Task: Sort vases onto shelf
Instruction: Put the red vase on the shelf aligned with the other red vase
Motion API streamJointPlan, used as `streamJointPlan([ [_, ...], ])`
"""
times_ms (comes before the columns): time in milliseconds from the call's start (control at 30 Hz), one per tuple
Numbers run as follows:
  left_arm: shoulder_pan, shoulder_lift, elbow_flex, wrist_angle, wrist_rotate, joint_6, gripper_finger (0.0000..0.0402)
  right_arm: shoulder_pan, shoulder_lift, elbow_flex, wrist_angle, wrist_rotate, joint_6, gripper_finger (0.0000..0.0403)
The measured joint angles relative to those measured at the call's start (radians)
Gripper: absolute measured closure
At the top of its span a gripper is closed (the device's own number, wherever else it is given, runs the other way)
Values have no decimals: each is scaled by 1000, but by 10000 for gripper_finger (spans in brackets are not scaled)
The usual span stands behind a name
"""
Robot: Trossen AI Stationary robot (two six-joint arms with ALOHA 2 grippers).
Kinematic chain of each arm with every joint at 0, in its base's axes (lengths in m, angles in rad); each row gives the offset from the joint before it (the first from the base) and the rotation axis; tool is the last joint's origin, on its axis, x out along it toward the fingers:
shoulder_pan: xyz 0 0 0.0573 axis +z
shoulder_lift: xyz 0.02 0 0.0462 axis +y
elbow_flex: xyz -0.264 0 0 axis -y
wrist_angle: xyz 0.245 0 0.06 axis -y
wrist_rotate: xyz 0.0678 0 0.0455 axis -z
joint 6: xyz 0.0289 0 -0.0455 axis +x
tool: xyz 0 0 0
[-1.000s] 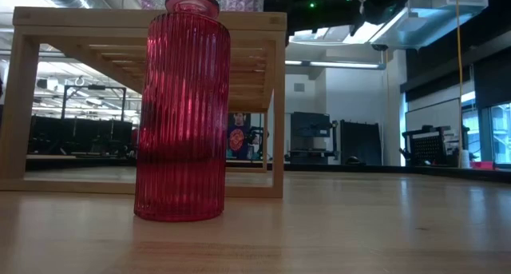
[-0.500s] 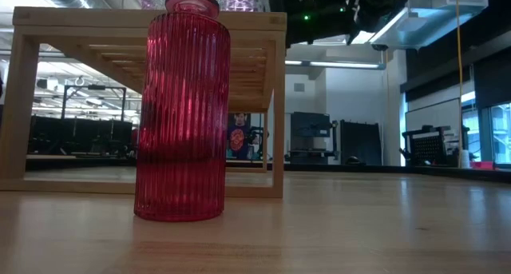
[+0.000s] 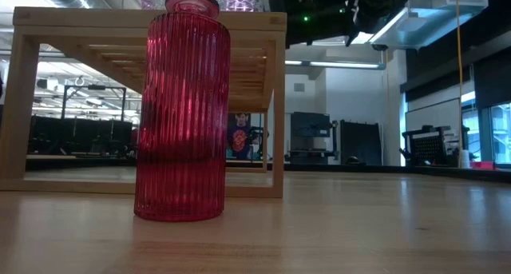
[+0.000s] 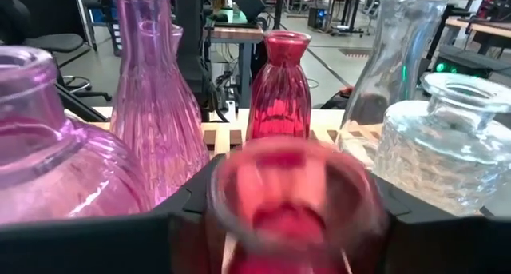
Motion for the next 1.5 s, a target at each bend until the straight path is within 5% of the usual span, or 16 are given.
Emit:
streamJointPlan([
  [400, 0, 2, 0, 0, 0, 0, 198, -1, 0, 32, 27, -7, -39, 177],
  [700, 0, 11, 0, 0, 6, 0, 198, 0, -16, 212, -123, -67, -168, 188],
  [867, 0, 18, 0, -5, 11, 0, 198, 1, -88, 383, -494, -66, -341, 233],
  [1033, 0, 22, 0, -8, 19, 0, 198, 0, -89, 624, -1056, -32, -509, 320],
  [1133, 0, 21, 0, -9, 22, 0, 198, 0, -64, 708, -1238, -40, -540, 380],
  [1500, 0, 21, 0, -9, 29, 0, 198, 13, 15, 732, -1493, 65, -505, 398],
])
